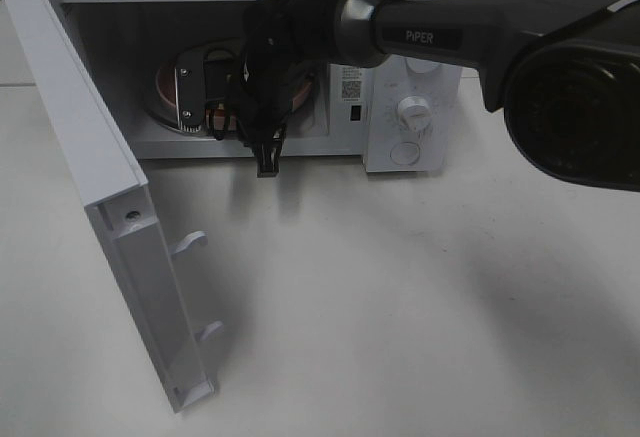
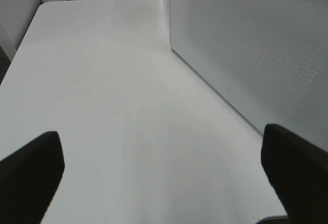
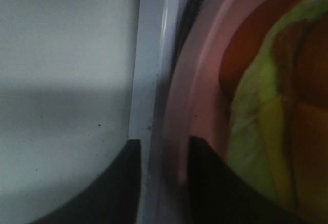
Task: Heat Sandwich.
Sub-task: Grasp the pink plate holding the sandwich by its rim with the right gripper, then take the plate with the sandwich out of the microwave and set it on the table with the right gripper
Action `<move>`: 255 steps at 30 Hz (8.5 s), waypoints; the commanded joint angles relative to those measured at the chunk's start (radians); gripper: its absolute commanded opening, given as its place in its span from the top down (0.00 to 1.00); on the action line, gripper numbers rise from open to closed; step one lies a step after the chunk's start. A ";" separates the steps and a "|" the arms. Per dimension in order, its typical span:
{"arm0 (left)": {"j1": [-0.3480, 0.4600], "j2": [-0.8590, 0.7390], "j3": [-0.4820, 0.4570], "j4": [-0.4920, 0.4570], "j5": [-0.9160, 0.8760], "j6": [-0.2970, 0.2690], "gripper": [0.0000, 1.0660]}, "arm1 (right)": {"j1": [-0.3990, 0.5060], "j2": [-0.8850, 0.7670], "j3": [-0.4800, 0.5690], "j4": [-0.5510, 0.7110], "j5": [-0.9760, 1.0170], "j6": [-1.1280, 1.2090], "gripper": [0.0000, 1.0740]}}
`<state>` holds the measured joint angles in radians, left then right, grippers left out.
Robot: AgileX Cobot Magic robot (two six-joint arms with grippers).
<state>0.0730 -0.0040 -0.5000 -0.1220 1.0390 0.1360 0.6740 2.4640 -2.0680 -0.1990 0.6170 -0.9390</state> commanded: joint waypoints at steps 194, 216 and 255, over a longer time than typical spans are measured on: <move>0.001 -0.022 0.004 -0.002 -0.007 -0.005 0.03 | 0.002 -1.428 1.486 -0.265 0.044 0.307 0.95; 0.001 -0.022 0.004 -0.002 -0.007 -0.005 0.03 | 0.002 -1.428 1.486 -0.454 0.213 0.793 0.95; 0.001 -0.022 0.004 -0.002 -0.007 -0.005 0.03 | -0.001 -0.992 1.365 -0.643 0.230 1.444 0.97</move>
<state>0.0730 -0.0040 -0.5000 -0.1220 1.0390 0.1360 0.6780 1.4680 -0.6930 -0.8060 0.8350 0.4940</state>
